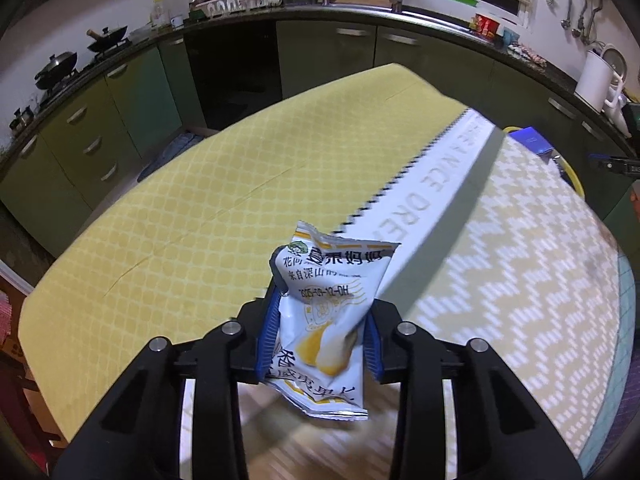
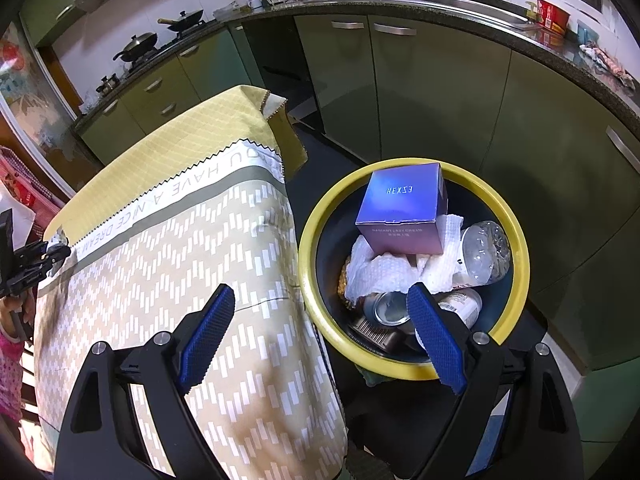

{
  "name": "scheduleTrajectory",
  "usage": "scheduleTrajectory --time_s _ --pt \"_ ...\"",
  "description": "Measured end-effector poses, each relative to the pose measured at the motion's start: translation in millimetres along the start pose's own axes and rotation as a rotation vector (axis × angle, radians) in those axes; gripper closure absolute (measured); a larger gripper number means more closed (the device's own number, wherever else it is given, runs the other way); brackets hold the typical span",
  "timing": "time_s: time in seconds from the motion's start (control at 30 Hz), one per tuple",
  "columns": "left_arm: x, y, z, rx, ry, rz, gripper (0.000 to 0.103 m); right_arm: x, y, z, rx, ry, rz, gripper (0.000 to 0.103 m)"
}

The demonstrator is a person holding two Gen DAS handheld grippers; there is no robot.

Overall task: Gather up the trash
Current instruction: 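Carry the wrapper over the bin and open the left gripper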

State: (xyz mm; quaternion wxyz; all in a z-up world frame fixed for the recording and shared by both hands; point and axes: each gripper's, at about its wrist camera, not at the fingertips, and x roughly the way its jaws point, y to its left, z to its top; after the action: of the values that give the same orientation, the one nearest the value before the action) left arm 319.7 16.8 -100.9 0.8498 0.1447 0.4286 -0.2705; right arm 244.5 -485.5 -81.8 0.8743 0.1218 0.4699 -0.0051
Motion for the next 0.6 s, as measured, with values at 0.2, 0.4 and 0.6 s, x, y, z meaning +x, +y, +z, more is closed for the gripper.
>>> scheduleTrajectory --time_s 0.2,0.4,0.6 --pt "-34.4 -42.6 3.3 0.044 -0.036 -0.011 0.068 -14.1 -14.2 -10.2 0.022 -0.023 0.021 0.016" --pt "-57.1 -103.6 20.4 0.115 -0.056 -0.076 0.068 -36.0 -40.7 -23.0 0.063 -0.064 0.030 0.016" --pt "-61.1 -186.0 56.4 0.219 -0.088 -0.213 0.067 -62.3 -81.0 -40.0 0.116 -0.113 0.008 0.016"
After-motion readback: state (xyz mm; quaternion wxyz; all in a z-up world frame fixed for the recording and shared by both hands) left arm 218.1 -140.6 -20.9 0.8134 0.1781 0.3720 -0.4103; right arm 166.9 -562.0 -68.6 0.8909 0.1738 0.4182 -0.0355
